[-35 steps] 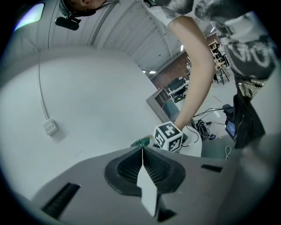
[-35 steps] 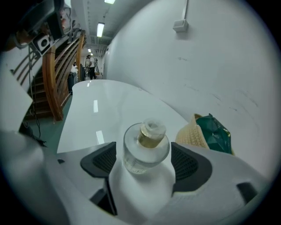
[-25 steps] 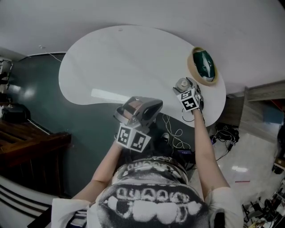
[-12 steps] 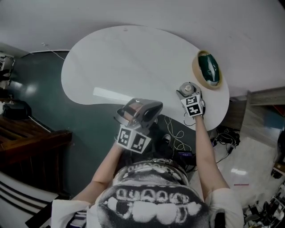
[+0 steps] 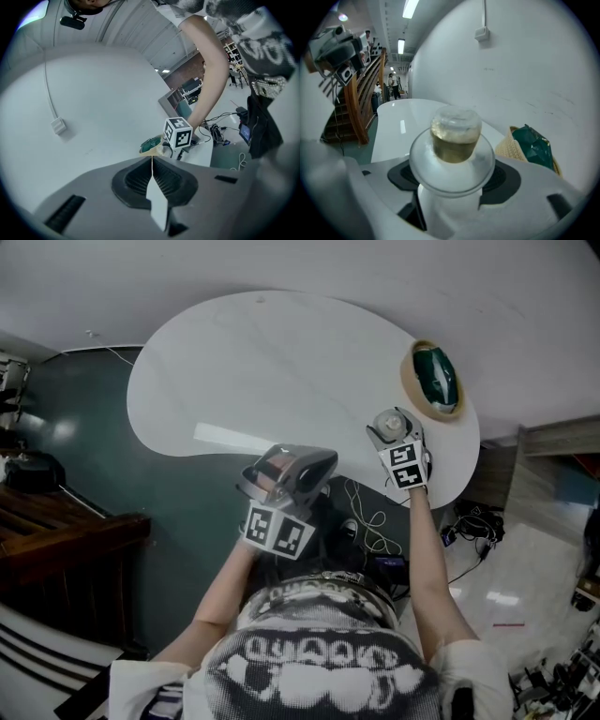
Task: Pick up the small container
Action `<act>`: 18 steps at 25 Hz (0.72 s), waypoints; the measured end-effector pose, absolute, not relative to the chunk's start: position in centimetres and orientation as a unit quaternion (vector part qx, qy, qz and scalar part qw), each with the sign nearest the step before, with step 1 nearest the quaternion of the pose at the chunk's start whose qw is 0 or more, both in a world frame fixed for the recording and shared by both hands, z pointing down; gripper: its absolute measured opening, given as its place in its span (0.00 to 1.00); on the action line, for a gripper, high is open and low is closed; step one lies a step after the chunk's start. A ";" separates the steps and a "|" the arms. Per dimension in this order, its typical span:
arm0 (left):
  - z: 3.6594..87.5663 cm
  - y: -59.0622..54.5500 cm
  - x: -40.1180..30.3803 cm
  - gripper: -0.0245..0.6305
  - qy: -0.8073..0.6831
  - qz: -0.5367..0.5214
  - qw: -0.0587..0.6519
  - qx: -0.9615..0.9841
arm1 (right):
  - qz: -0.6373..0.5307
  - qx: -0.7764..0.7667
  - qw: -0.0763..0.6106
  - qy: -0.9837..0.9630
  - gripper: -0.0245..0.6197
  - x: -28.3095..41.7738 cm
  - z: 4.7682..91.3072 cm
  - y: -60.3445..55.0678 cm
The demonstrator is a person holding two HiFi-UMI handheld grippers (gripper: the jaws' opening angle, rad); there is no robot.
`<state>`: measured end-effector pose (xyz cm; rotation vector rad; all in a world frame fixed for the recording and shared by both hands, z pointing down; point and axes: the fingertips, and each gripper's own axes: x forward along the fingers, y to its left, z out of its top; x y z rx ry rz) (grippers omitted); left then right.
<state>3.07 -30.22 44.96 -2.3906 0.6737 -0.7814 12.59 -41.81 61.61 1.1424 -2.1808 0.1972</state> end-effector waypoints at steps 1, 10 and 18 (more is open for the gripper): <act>44.9 -30.1 3.2 0.04 0.249 -0.288 0.267 -0.885 | 0.070 0.436 0.327 -0.836 0.57 12.6 60.9 -41.5; 44.7 -28.1 4.9 0.04 0.246 -0.279 0.272 -0.888 | 0.015 0.422 0.323 -0.847 0.57 12.9 55.1 -37.3; 44.5 -25.7 6.3 0.04 0.247 -0.275 0.274 -0.888 | 0.021 0.430 0.296 -0.853 0.57 14.1 52.4 -32.6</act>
